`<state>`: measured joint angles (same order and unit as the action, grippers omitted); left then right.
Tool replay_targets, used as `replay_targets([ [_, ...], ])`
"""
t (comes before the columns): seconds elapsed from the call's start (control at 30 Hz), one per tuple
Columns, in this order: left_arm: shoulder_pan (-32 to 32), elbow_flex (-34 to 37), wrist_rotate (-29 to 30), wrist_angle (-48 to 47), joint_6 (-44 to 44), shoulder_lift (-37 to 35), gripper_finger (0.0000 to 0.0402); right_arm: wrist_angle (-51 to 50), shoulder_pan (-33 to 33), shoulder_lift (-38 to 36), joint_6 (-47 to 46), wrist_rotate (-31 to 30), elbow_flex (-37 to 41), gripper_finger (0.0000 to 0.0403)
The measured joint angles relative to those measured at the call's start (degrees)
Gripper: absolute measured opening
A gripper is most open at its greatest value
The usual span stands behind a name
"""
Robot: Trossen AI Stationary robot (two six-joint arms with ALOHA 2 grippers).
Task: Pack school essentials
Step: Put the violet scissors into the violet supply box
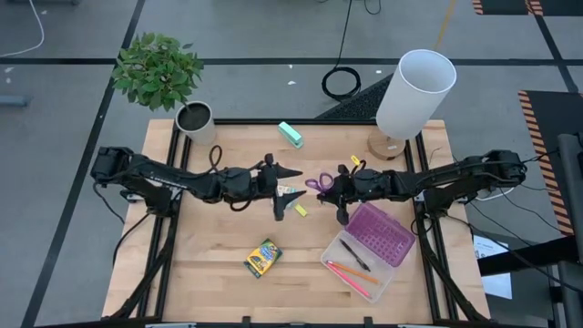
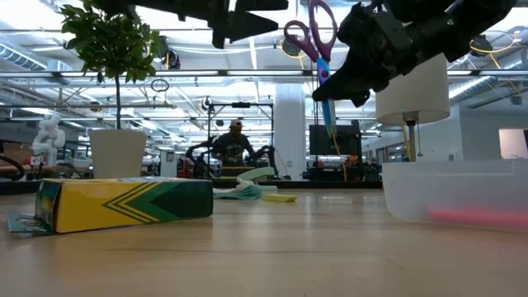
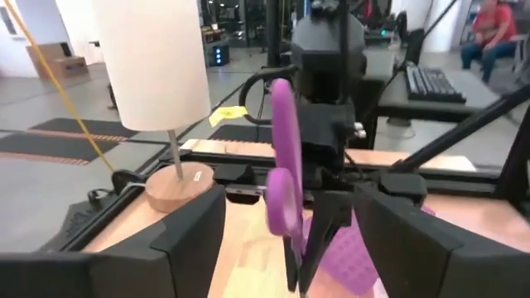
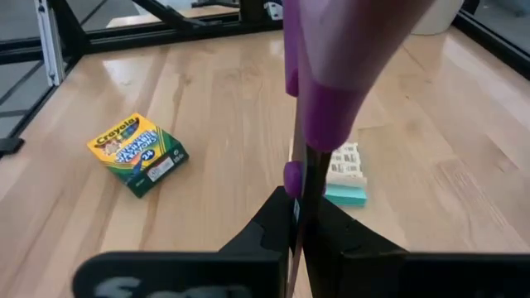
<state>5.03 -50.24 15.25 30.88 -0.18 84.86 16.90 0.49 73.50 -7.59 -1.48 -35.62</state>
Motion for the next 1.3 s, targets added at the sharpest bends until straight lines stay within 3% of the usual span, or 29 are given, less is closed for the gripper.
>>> replay_targets([
  [0.1, -1.5, 0.0, -0.98, 1.71, -1.26, 1.86, 0.0241, -0.01, 0.0, 0.01, 1.1, -0.16, 0.0, 0.0008],
  [0.27, -3.45, 0.0, -8.56, 6.71, -1.65, 5.58, 0.0206, -0.01, 0.0, 0.01, 1.59, -0.39, 0.0, 0.0008],
  [0.43, -4.5, 0.0, -7.72, 9.85, -0.99, 6.97, 0.0156, -0.05, 0.0, 0.01, 2.26, -0.39, 0.0, 0.0008],
  [0.67, -4.59, 0.0, -7.76, 9.77, -0.35, 6.99, 0.0027, -0.1, -0.04, 0.01, 2.55, -1.73, 0.0, 0.0011],
  [0.77, -4.67, 0.0, -7.74, 10.19, -0.47, 6.99, 0.0022, -0.01, -0.04, 0.01, 2.82, -1.81, 0.0, 0.0023],
  [0.87, -4.65, 0.04, -8.16, 12.57, -0.78, 7.02, 0.003, -0.54, -0.02, -0.75, 2.04, -1.51, 0.0, 0.0058],
  [1.17, -4.1, 0.04, -12.57, 20.33, -1.95, 6.96, 0.0022, -6.72, 0.0, -8.46, 2.4, -1.42, 0.0, 0.0253],
  [1.3, -3.78, 0.04, -12.59, 23.29, -2.0, 6.14, 0.0022, -11.21, 0.0, -13.29, 3.78, -1.44, 0.0, 0.0309],
])
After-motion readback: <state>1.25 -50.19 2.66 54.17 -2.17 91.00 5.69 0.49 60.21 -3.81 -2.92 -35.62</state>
